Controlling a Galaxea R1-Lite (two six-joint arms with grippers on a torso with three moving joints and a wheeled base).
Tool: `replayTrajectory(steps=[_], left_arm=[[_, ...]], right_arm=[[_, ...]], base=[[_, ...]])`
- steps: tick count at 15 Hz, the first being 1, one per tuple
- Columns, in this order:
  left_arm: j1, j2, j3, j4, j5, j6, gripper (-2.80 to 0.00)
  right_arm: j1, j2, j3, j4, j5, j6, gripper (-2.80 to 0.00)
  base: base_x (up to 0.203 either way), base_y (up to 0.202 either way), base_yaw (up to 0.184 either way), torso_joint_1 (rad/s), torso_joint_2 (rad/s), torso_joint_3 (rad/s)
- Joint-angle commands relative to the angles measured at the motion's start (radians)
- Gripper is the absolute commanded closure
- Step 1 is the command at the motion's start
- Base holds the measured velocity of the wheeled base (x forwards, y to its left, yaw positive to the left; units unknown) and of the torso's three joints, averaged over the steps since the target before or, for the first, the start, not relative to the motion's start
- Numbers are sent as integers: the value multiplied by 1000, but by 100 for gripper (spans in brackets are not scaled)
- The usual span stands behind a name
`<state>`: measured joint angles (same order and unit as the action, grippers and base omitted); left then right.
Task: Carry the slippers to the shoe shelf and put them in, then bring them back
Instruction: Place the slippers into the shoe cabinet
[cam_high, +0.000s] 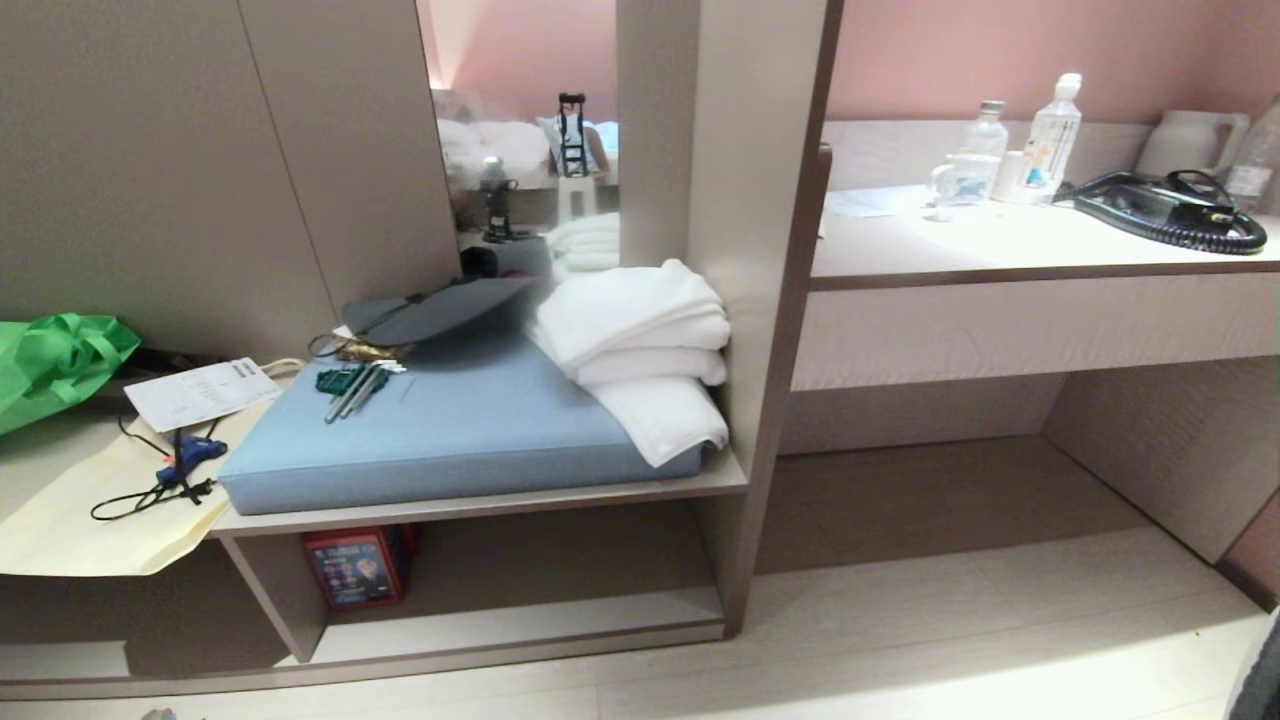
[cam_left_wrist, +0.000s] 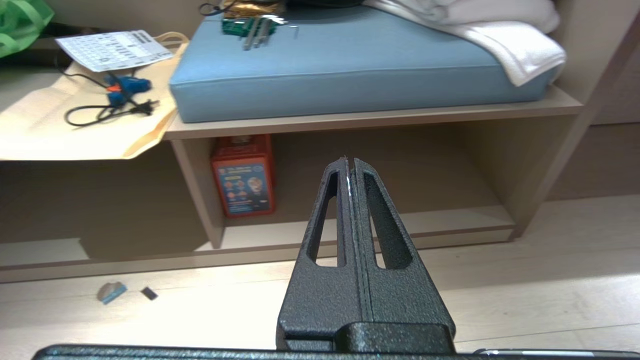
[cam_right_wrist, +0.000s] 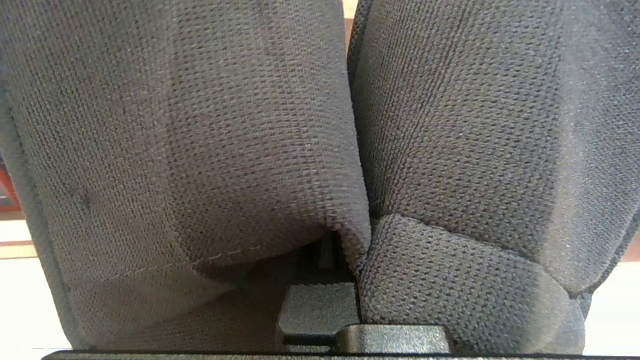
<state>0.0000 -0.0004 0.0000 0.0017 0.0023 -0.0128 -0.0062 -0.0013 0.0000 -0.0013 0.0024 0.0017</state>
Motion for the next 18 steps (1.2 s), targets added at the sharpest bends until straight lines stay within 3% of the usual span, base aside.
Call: replayTrajectory(steps=[1,13,18], left_arm=[[0,0,0,0,1,1,0],[0,0,0,0,-1,1,0],[0,0,0,0,1,0,0]], right_arm=[[0,0,0,0,1,0,0],[0,0,0,0,1,6,0],[0,0,0,0,-1,9,0]], base=[[0,199,2,2,1,2],[0,194,-2,2,3,3],[0,44,-1,1,2,1]])
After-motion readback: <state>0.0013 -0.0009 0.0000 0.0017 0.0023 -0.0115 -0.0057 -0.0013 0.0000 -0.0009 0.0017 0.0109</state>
